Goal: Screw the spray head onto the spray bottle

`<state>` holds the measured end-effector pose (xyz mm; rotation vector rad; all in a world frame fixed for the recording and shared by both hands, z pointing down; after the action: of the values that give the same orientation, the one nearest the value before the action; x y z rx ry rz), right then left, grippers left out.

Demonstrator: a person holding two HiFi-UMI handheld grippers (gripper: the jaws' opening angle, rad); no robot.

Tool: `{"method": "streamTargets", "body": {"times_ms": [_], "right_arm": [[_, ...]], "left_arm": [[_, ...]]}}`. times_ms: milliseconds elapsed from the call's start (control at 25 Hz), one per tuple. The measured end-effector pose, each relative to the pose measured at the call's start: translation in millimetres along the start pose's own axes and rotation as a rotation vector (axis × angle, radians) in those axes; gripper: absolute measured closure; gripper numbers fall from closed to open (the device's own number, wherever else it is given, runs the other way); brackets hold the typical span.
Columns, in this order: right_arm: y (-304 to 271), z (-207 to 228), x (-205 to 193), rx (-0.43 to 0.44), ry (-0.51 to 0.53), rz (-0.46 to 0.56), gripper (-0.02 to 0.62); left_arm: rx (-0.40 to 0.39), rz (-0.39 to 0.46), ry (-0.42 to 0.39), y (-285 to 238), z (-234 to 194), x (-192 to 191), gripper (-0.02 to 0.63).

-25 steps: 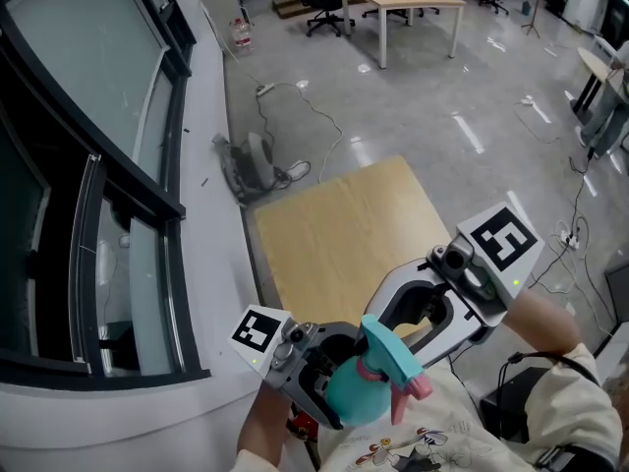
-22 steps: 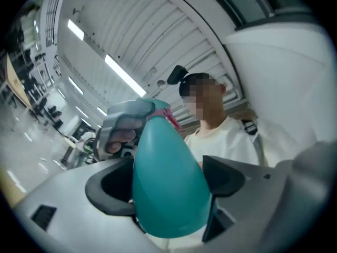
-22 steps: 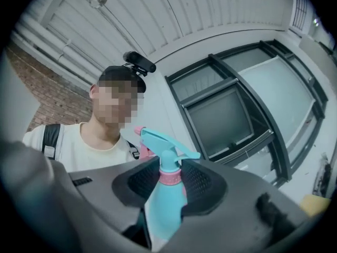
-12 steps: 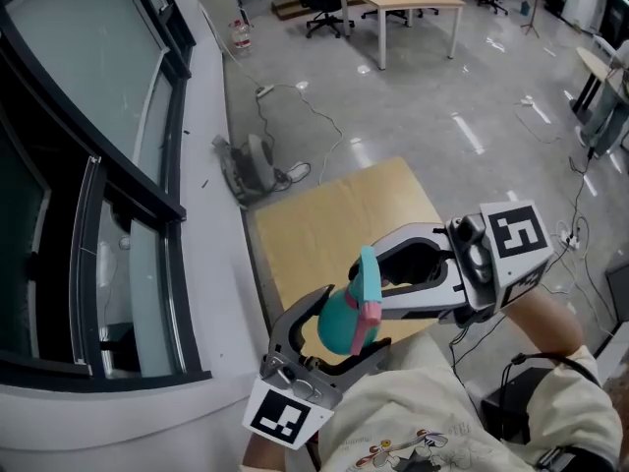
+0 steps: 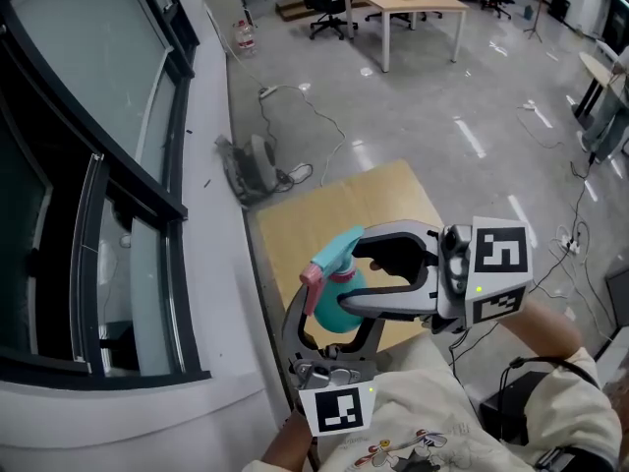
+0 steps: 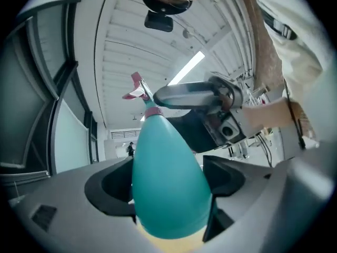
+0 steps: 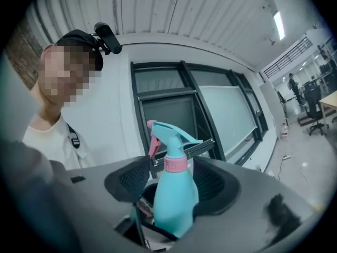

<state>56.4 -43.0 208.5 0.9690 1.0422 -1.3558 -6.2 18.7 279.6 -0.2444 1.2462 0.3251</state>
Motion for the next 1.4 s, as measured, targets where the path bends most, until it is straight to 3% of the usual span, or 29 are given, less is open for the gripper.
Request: {"method": "streamTargets", "body": {"times_ms": [200,360,600,680,800,880,1000,1080,1200,1280,1400], "right_arm": [[16.3,1.8,-0.2,0.157,0.024,-0.004,0.334],[22.3,-15.3,9.0,0.368,0.047,0.007,0.336],[27.2,-38.1,16.0,0.685,0.049,0.034,0.337],[29.1,-42.6,18.8,0.759,0.025,0.054,0.337],[28.9,-46.6,16.4,0.800,0.022,0.055,0.357],[26.9,-47.7,14.1,0.800,0.028,0.056,0.457],[25.3,-42.0,14.7,0.731,0.035,0.056,0.460],[23.8,-34.9,13.6,0.644,0.047,0.044,0.462],[16.6,-25.0,8.1,0.488,0.086,0.017,0.463],[10.8,-21.8,6.6,0.411,0.097,0.022,0.465],[3.8,-23.7,6.8,0.329,0.145,0.034,0.465]], "left_arm": [[-0.250,0.078,0.219,10.0,-2.1,-7.5,0.196],[-0.526,0.157,0.230,24.4,3.0,-0.2,0.196],[-0.933,0.248,0.392,45.3,5.8,22.7,0.196],[-1.012,0.270,0.412,47.0,10.1,31.2,0.196],[-1.069,0.261,0.398,45.4,20.3,32.9,0.196],[-1.073,0.251,0.406,43.3,22.9,28.7,0.196],[-0.999,0.243,0.409,37.6,19.1,26.4,0.196],[-0.862,0.207,0.328,31.1,15.9,22.8,0.196],[-0.583,0.099,0.131,20.1,14.6,8.0,0.196],[-0.487,0.074,0.126,15.2,14.6,1.4,0.196],[-0.416,0.059,0.178,11.3,14.5,-2.5,0.196]]}}
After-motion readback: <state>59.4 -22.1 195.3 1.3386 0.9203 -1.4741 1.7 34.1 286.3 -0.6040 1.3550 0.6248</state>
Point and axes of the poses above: the fingertips, and each gripper's own axes: y backward along the fingers, z to its right, x out of its top, the point moved 6 cm from there along y, backward along the fingers, and after that the axes turned 4 degrees about -x, right-handed, at the moved point
